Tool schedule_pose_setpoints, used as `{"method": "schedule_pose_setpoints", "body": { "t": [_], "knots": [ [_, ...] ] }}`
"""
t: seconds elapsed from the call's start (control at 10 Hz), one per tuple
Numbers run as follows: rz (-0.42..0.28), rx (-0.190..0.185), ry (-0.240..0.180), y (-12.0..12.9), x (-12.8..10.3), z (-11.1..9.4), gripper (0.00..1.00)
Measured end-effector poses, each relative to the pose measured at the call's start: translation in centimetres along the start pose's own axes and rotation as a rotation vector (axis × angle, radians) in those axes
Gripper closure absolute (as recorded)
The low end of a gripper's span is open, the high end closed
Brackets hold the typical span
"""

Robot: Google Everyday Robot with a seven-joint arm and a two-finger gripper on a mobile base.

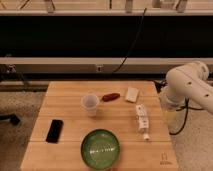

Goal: Pick up the ceramic cup

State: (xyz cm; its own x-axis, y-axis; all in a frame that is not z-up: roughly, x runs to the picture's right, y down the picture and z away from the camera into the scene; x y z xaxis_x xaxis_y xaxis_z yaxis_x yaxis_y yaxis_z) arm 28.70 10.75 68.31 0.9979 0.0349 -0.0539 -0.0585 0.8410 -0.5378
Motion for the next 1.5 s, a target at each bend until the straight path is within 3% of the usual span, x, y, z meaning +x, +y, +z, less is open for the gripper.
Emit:
{"method": "schedule_pose_setpoints", "body": {
  "t": [0.9,1.3,1.5],
  "knots": [
    [-0.014,0.007,0.004,-0.1,-0.3,0.0,0.20],
    [-0.137,0.052,0.015,-1.6,-6.7,0.0,0.20],
    [-0.182,0.070,0.021,-2.2,-8.1,-0.1,0.20]
  ]
}}
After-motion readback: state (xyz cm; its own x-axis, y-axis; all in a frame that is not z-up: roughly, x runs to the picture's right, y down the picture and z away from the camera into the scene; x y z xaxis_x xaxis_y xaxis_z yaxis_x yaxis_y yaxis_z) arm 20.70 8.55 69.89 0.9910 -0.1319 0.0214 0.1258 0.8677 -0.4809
